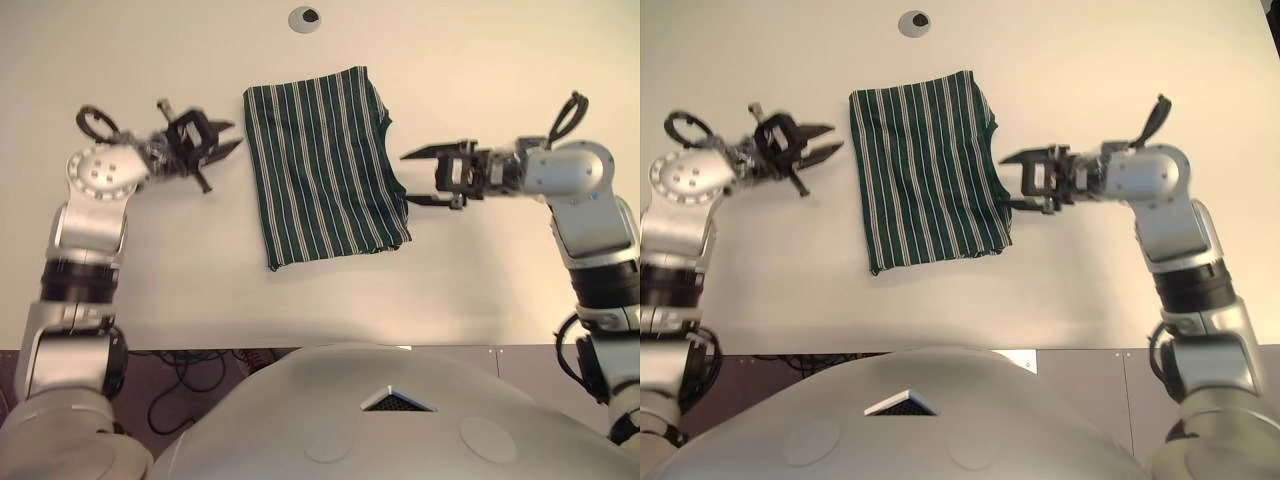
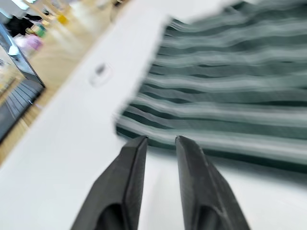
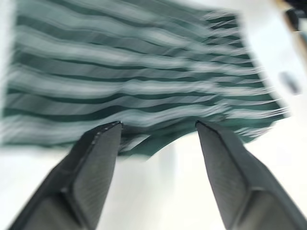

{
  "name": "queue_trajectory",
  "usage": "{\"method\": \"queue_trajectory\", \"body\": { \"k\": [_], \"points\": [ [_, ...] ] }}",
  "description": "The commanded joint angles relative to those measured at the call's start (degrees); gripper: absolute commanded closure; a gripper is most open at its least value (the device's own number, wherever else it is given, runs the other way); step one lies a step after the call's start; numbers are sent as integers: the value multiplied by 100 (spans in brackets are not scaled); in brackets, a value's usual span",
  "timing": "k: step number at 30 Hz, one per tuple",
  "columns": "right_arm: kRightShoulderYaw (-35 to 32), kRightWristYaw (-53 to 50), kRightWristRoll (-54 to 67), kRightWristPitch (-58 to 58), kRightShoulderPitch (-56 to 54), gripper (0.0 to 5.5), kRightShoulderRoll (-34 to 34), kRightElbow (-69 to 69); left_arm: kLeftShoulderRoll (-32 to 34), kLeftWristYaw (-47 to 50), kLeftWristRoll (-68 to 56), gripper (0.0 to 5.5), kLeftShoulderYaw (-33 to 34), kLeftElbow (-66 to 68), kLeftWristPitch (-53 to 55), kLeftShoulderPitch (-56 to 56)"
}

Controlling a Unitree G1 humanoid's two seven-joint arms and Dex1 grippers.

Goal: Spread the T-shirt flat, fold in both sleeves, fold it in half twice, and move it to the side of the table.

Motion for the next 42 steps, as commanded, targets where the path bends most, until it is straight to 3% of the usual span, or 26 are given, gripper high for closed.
{"method": "queue_trajectory", "body": {
  "k": [1, 5, 10, 21, 24, 31, 35, 38, 42],
  "points": [
    [-97, -20, -271, -1543, 478, 208, -679, 456, 351, 6, 123, 386, 240, -942, -219, 975],
    [80, -308, -793, -2808, 539, 186, -904, 1020, 605, 116, 911, 381, -73, -1277, -902, 1571],
    [378, -1461, -1675, -3843, 381, 186, -300, 1281, 647, 340, 1863, 381, -574, -1517, -1602, 1893],
    [1069, -2234, -2609, -4338, -41, 381, -82, 1855, 670, 430, 2987, 381, -1277, -1553, -2402, 1297],
    [1176, -2149, -2474, -4106, -82, 437, -89, 1993, 702, 335, 3245, 432, -1484, -1544, -2523, 1107],
    [1367, -826, -910, -2732, 309, 550, -494, 1186, 912, -570, 2179, 545, -1491, -1917, -1732, 1359],
    [1231, 205, 790, -931, 689, 550, -960, -302, 1064, -1344, 306, 548, -1161, -2814, -263, 1612],
    [776, 296, 1870, 509, 189, 550, -731, -714, 901, -1538, -1319, 548, -568, -3193, 1323, 1118],
    [412, 13, 2284, 1746, -862, 550, -191, -311, 639, -1361, -2419, 548, -62, -2781, 2725, 527]
  ]
}}
